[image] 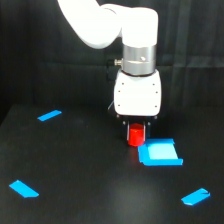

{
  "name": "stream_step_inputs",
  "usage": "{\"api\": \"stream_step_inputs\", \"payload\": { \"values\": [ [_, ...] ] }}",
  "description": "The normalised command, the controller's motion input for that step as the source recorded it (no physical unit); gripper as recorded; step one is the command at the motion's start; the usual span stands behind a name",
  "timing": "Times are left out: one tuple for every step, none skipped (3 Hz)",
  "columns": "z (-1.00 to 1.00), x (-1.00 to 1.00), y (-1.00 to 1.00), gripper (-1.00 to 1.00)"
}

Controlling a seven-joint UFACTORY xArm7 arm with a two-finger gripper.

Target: Pick up the red object from the table

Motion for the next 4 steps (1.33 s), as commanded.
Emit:
{"api": "stream_step_inputs", "payload": {
  "values": [
    [0.92,-0.49,-0.18,-0.98],
    [0.91,-0.29,-0.2,-1.0],
    [0.95,-0.38,-0.05,-1.0],
    [0.96,-0.15,-0.1,-1.0]
  ]
}}
